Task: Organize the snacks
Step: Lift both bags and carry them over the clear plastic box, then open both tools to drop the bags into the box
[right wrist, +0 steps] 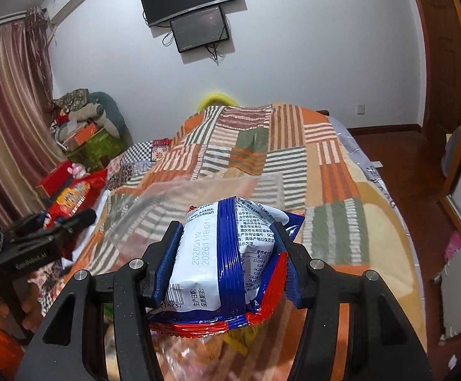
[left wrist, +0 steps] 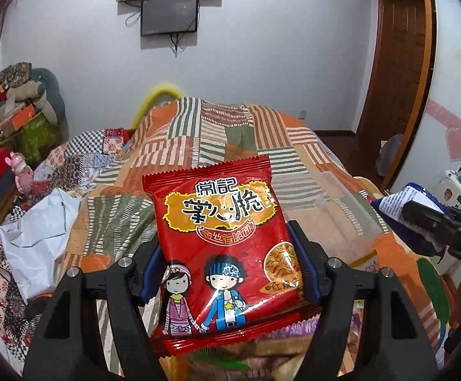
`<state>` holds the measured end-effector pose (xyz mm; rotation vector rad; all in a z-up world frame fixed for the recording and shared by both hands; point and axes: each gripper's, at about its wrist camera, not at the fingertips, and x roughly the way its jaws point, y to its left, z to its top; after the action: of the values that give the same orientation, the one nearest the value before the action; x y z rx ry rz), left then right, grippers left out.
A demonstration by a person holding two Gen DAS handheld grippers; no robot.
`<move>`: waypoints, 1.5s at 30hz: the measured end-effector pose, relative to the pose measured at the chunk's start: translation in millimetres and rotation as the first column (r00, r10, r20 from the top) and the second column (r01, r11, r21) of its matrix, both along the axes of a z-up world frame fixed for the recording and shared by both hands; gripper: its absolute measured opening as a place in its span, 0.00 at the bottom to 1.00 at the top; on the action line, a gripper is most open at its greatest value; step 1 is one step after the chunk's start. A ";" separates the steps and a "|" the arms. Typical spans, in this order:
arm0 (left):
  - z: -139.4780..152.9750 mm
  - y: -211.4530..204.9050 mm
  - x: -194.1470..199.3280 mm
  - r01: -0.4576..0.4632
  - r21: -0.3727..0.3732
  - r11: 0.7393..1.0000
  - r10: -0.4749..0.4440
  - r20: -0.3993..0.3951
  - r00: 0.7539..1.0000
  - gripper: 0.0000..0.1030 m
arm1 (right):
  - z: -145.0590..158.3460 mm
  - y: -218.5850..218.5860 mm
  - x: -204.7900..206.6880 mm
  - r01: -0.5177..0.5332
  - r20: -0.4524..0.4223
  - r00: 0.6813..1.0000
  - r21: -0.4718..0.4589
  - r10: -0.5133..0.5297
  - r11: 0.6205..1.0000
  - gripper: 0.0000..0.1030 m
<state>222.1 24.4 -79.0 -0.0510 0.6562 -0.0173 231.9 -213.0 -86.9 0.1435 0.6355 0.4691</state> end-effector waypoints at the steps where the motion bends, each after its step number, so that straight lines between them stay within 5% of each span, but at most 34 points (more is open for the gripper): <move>1: -1.5 0.3 3.9 -0.001 -0.005 1.000 0.001 -0.006 1.000 0.68 | 0.4 0.9 2.5 -0.002 0.000 1.000 0.002 0.002 1.000 0.51; 31: -63.1 14.2 103.4 0.071 -0.120 0.990 -0.102 -0.274 0.956 0.68 | -49.8 47.5 68.6 -0.095 -0.170 0.982 -0.106 0.076 0.990 0.51; 45: -53.7 6.8 94.6 0.068 -0.099 0.993 -0.091 -0.253 0.963 0.73 | -43.4 38.6 65.1 -0.068 -0.174 0.983 -0.094 0.050 0.993 0.64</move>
<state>316.7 31.2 -132.7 -0.1145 0.9174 -0.1189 296.9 -174.4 -130.3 0.0705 0.8330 0.4843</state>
